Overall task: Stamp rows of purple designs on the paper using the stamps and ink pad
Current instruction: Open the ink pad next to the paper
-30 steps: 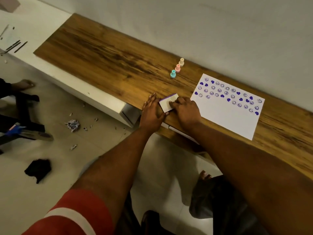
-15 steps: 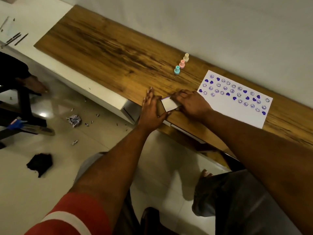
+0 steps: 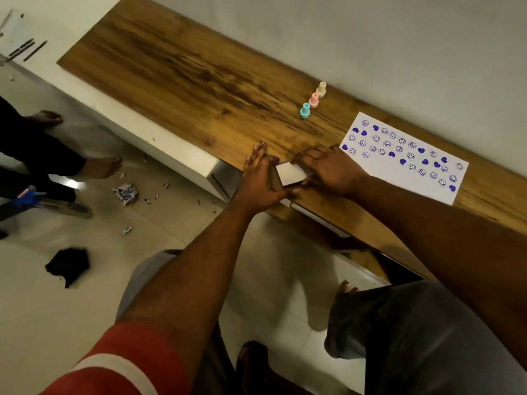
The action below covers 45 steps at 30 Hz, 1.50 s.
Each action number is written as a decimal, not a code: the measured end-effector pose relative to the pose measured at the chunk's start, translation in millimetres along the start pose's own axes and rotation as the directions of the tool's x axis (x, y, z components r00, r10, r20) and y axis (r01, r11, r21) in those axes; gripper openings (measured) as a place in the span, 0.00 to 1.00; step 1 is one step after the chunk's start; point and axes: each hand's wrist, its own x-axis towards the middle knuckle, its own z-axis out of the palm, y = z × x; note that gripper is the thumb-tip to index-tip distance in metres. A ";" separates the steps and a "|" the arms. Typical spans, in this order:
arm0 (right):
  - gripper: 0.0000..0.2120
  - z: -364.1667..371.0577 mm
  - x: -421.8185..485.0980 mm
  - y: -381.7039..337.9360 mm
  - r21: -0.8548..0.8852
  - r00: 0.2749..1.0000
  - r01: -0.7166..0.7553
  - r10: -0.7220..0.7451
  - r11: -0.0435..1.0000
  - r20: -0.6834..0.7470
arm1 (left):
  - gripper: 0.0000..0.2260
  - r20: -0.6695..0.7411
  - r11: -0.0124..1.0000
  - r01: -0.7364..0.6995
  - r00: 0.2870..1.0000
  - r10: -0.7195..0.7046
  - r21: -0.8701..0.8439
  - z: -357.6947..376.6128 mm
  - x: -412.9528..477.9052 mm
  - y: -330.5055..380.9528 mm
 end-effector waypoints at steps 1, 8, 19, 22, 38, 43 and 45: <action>0.26 1.9 -0.3 -0.7 0.010 1.000 -0.012 0.012 1.000 -0.006 | 0.39 0.002 1.000 0.000 1.000 0.000 0.006 -1.2 0.4 -2.4; 0.22 1.2 0.8 0.8 -0.034 1.000 0.012 -0.013 0.999 -0.020 | 0.33 -0.028 0.996 -0.050 0.998 0.052 0.069 4.9 0.1 -9.2; 0.27 -0.7 -5.3 -0.1 -0.088 0.999 0.052 -0.052 0.995 -0.003 | 0.31 -0.043 0.997 -0.051 0.998 0.054 0.056 2.3 -2.7 -5.9; 0.25 -2.6 -5.2 4.0 -0.099 0.997 0.079 -0.079 0.992 -0.005 | 0.30 -0.043 0.998 -0.053 0.998 0.054 0.041 0.9 -2.5 -4.1; 0.17 -26.8 45.0 25.1 0.269 1.000 -0.029 0.029 0.963 0.005 | 0.42 -0.095 0.999 -0.040 0.995 0.037 -0.026 4.0 -2.9 -0.9; 0.18 -23.4 55.7 26.2 0.244 0.996 -0.069 0.080 0.967 -0.034 | 0.42 -0.113 0.998 -0.052 0.992 0.049 -0.026 4.0 -1.7 -1.9; 0.20 -22.9 55.3 24.9 0.234 0.993 -0.090 0.105 0.968 -0.053 | 0.43 -0.119 0.998 -0.048 0.992 0.045 -0.030 3.9 -1.7 -1.8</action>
